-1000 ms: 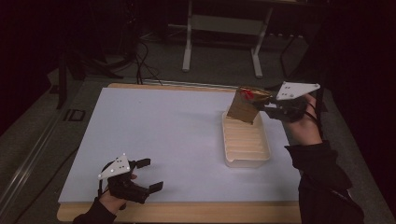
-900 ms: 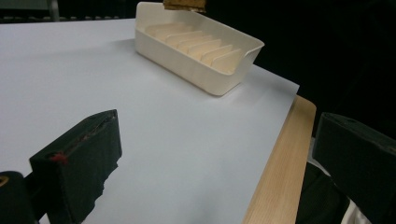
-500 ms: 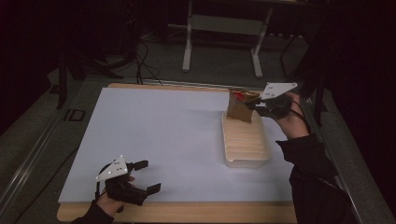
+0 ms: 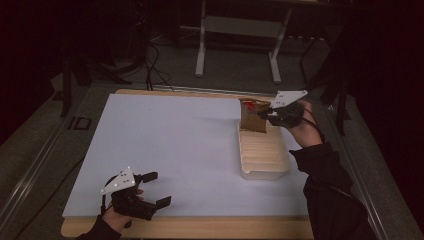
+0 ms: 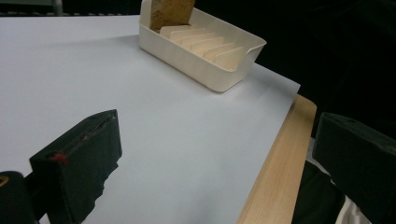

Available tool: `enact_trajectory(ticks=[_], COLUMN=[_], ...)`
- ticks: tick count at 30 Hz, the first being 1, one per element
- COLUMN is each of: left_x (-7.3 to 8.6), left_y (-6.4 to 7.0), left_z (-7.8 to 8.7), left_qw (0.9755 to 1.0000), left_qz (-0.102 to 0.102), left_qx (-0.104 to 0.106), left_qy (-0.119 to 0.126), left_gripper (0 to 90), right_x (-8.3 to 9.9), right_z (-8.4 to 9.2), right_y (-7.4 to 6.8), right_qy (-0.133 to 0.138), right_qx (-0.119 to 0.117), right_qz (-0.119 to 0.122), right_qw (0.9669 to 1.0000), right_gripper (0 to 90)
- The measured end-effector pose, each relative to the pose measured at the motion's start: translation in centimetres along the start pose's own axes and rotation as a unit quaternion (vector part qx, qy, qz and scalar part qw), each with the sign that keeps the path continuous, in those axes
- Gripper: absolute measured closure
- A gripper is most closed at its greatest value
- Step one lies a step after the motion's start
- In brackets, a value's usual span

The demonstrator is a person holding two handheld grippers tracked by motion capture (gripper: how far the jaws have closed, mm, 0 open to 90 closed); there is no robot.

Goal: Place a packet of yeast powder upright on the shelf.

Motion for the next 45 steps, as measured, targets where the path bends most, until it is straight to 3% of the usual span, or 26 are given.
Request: enact_trajectory(ticks=[10,13,19,24,26,34,36,39,42,45], left_x=[0.1,0.2,0.2,0.3,0.3,0.2,0.3,0.2,0.3,0.3], left_y=[0.1,0.2,0.2,0.3,0.3,0.3,0.3,0.4,0.4,0.5], left_z=[-0.1,-0.1,-0.2,-0.3,-0.3,-0.3,-0.3,-0.4,-0.4,-0.5], left_qw=[1.0000,0.9999,1.0000,0.9999,0.9999,0.9999,0.9999,0.9999,0.9998,0.9998], left_qz=[-0.003,-0.004,-0.002,-0.004,-0.005,-0.005,-0.005,-0.006,-0.008,-0.007], left_qx=[0.004,0.007,0.007,0.009,0.009,0.009,0.010,0.011,0.012,0.013], left_qy=[-0.003,-0.007,-0.007,-0.009,-0.010,-0.009,-0.010,-0.009,-0.010,-0.012], left_gripper=[2.0,2.0,2.1,2.0,2.0,2.0,2.1,2.0,2.1,2.0], right_x=[0.6,1.3,2.8,4.4,4.5,4.5,4.5,4.5,4.2,3.6], right_z=[-0.3,-0.8,-1.6,-2.8,-2.8,-2.6,-2.5,-2.1,-1.2,-0.2], right_y=[0.4,0.2,-0.1,-0.4,-0.3,-0.3,-0.2,0.0,0.4,0.8], right_qy=[0.047,0.032,0.043,0.013,0.023,0.019,0.018,0.013,0.026,0.028], right_qx=[-0.012,-0.014,-0.021,-0.021,-0.023,-0.008,-0.001,0.007,0.016,0.034], right_qz=[-0.056,-0.058,-0.090,-0.096,-0.110,-0.111,-0.123,-0.157,-0.183,-0.180], right_qw=[0.9973,0.9977,0.9948,0.9951,0.9934,0.9936,0.9922,0.9875,0.9827,0.9827], right_gripper=[76.2,76.4,76.3,76.2,76.1,70.2,67.8,61.1,52.0,48.5])
Point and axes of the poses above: each handheld gripper's, and its own axes: z roughly backward along the jaws, x roughly out of its underside, y roughly to its right, the point moved 9 cm from there along -z, roughly forward along the jaws, and after that the axes turned 3 degrees about y, right-handed, at the moved point
